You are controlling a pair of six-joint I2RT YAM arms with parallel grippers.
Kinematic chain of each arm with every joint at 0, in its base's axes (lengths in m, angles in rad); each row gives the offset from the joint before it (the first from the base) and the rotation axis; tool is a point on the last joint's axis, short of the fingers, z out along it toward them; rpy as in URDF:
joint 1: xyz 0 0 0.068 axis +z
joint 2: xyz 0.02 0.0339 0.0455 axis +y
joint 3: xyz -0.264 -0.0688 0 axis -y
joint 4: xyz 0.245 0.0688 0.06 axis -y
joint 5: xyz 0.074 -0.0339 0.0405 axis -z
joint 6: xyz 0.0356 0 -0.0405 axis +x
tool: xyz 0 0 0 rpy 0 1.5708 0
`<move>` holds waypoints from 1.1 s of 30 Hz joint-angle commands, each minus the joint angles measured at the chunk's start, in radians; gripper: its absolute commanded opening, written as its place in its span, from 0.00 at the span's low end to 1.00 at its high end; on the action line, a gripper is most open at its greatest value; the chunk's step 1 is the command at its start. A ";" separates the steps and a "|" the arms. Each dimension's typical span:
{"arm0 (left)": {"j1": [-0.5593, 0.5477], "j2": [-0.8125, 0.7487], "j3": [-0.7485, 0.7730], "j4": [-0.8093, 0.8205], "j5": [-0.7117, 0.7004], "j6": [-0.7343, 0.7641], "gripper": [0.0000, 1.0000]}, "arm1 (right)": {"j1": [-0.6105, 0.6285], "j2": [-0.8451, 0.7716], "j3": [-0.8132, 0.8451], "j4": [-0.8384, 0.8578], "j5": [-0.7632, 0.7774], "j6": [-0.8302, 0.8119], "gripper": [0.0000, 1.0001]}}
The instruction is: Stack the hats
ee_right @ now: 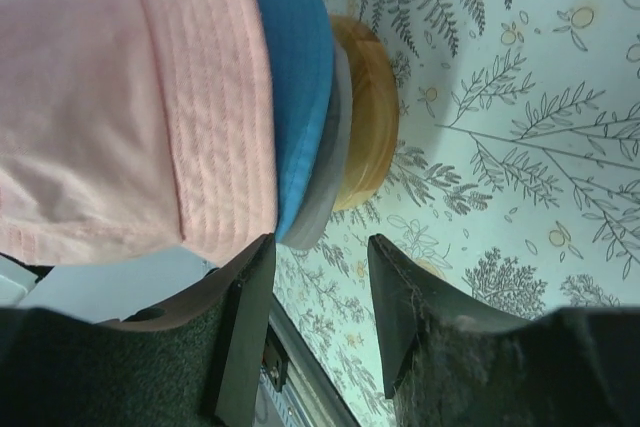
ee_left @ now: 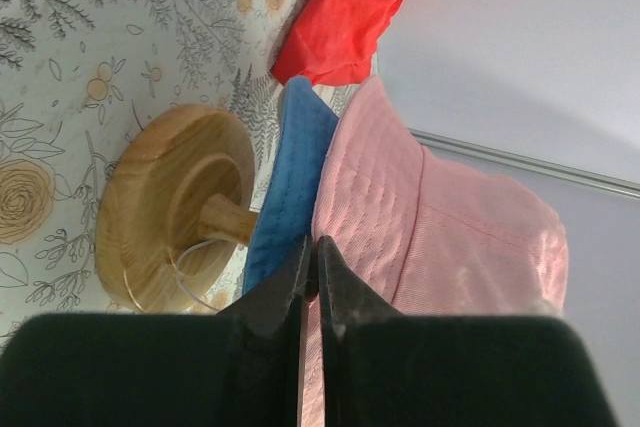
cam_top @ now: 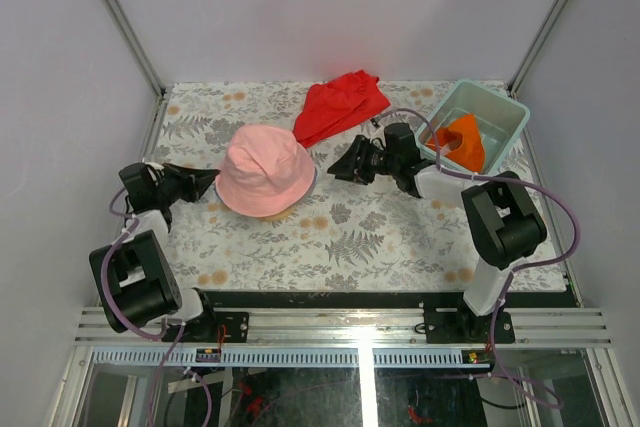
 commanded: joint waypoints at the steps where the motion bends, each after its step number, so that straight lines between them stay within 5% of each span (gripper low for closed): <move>1: -0.006 0.047 -0.010 0.053 -0.024 0.028 0.00 | 0.000 0.036 0.057 0.094 -0.081 0.012 0.49; 8: -0.019 0.094 -0.016 0.045 -0.029 0.062 0.00 | 0.003 0.098 0.111 0.275 -0.170 0.138 0.49; 29: -0.034 0.146 -0.013 0.072 -0.037 0.061 0.00 | 0.056 0.191 0.227 0.215 -0.186 0.119 0.48; 33: -0.040 0.160 -0.025 0.084 -0.040 0.064 0.00 | 0.062 0.190 0.201 0.229 -0.175 0.138 0.37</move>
